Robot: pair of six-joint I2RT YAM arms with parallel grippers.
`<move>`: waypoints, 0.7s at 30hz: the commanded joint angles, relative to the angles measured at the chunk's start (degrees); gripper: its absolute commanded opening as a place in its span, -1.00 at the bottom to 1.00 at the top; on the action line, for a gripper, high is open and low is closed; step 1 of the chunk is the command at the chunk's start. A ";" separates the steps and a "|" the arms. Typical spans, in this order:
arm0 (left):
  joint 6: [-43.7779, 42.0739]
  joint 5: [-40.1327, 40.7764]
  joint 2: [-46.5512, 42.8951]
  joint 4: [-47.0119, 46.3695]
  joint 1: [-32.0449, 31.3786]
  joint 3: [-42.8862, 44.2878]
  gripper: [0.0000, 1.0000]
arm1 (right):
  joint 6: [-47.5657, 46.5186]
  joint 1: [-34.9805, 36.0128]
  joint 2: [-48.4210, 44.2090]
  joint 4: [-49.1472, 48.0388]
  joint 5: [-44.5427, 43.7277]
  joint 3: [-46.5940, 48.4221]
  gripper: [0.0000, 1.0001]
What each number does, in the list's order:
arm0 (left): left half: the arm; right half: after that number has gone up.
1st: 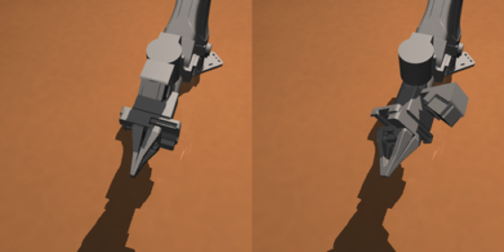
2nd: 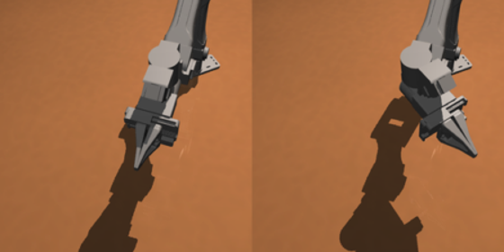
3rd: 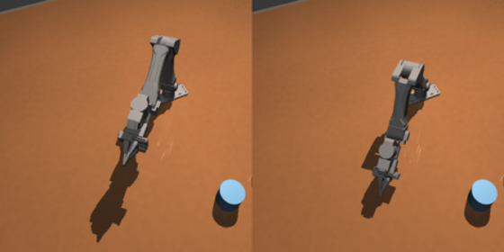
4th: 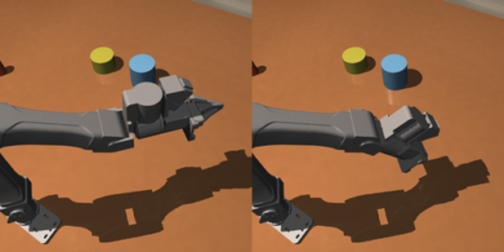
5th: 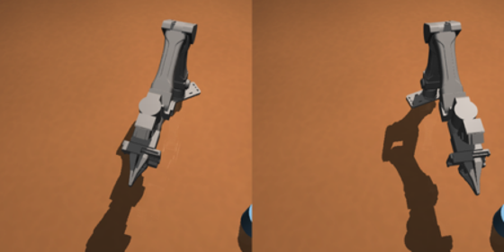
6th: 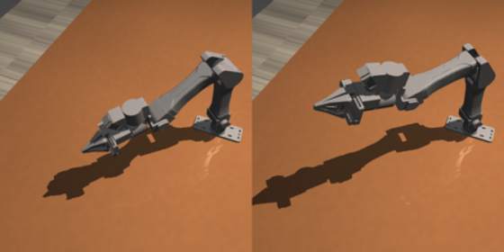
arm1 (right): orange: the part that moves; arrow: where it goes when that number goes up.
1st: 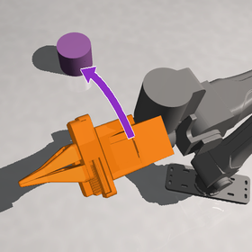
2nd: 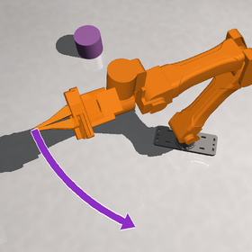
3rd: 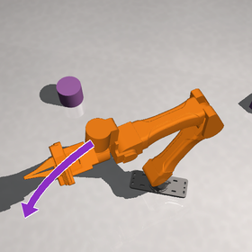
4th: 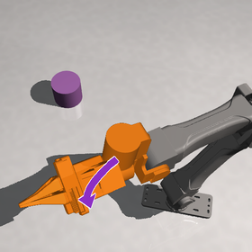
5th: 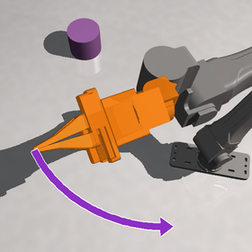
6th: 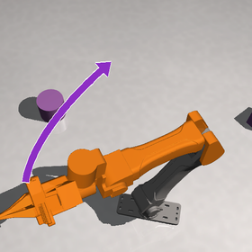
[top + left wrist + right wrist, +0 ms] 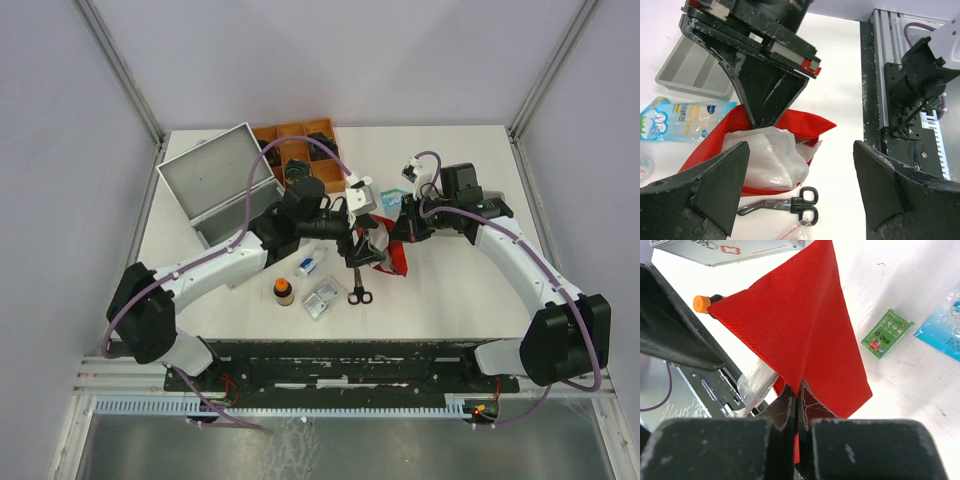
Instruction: Organize the medicine kit
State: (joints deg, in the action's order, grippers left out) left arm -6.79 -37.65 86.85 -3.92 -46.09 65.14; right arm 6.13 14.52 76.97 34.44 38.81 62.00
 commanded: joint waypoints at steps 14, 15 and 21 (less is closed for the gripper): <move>11.96 16.20 -7.01 -6.01 3.69 -7.19 0.99 | 4.58 0.20 -0.18 -7.48 -2.89 2.67 -0.99; 12.47 17.15 -6.65 -7.28 3.72 -8.10 0.99 | 5.42 0.16 -0.05 -8.13 -2.26 2.69 -0.99; 16.36 12.75 -2.71 -17.10 3.75 -11.19 0.99 | 7.39 0.24 0.76 -11.14 -0.84 1.76 -0.99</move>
State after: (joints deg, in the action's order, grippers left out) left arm 4.03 -23.49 81.69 -10.92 -42.02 54.15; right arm 11.18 14.52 77.23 28.62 36.18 62.02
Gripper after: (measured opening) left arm 0.993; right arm 0.015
